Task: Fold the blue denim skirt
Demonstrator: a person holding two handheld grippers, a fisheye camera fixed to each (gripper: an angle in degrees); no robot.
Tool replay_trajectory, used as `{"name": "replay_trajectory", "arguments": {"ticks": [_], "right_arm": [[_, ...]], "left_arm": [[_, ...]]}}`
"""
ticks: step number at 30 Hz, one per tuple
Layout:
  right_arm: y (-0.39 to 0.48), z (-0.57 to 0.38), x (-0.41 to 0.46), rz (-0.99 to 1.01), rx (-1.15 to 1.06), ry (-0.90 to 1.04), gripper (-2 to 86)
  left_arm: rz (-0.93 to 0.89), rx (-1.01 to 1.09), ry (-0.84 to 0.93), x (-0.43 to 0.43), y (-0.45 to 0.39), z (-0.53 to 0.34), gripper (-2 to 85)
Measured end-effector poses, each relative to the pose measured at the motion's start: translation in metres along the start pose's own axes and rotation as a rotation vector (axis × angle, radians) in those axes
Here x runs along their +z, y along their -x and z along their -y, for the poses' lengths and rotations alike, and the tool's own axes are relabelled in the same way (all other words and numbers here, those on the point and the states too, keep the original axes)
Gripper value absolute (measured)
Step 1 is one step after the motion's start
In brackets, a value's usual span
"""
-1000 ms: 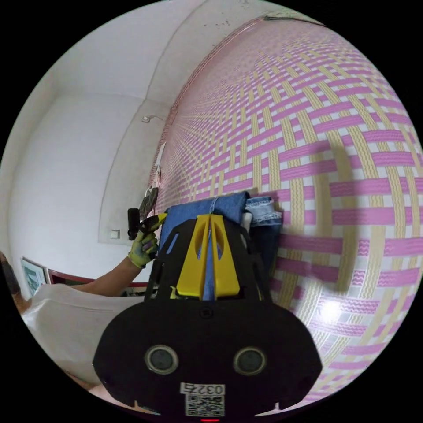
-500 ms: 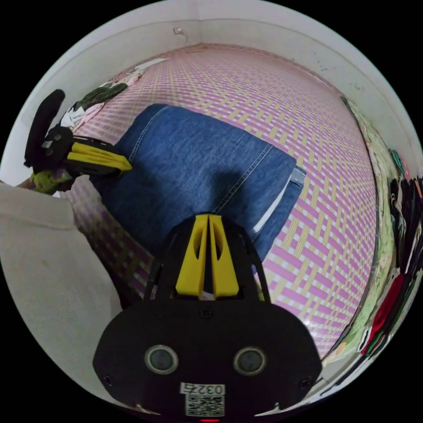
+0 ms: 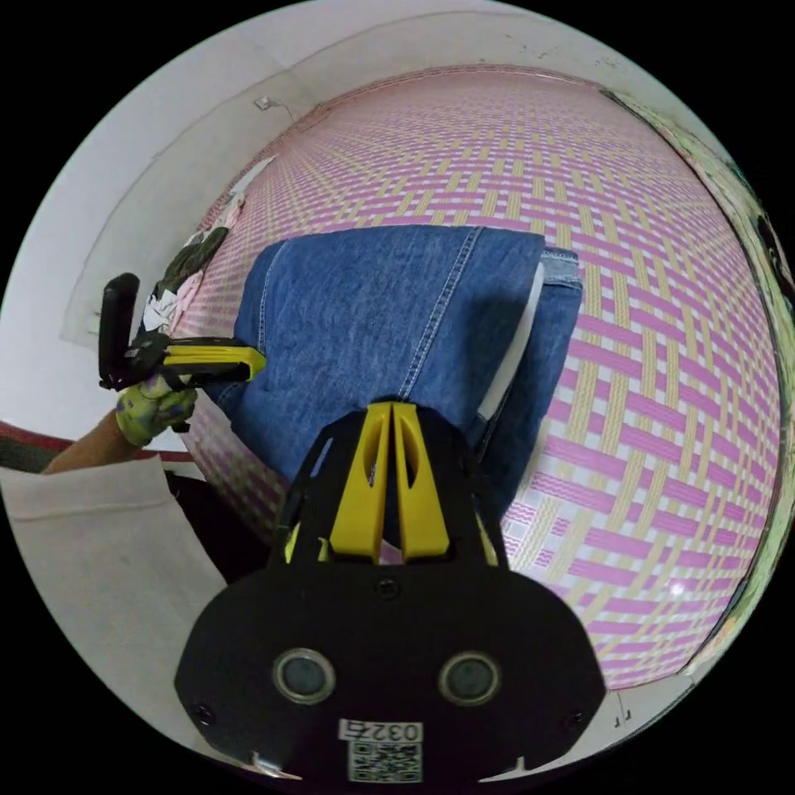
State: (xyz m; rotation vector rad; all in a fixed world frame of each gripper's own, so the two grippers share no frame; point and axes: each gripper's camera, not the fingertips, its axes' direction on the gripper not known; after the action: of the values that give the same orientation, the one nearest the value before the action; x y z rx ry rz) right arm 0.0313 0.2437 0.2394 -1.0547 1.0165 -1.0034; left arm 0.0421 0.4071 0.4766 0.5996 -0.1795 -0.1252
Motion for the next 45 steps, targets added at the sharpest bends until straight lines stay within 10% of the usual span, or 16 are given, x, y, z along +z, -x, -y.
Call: {"name": "replay_trajectory", "arguments": {"ticks": [11,20,45], "right_arm": [[-0.137,-0.113,-0.051,0.431,0.268,-0.247,5.1],[-0.225,-0.224,-0.028,0.642,0.596,-0.320,11.8],[-0.216,-0.284,-0.048,0.633,0.503,-0.373,5.9]], "left_arm": [[-0.506,-0.620,-0.410,-0.033,0.222,-0.156,4.5],[-0.541,-0.570,-0.253,-0.020,0.274,-0.129,10.9],[-0.897,-0.545,-0.208,0.003,0.247,-0.096,6.2]]}}
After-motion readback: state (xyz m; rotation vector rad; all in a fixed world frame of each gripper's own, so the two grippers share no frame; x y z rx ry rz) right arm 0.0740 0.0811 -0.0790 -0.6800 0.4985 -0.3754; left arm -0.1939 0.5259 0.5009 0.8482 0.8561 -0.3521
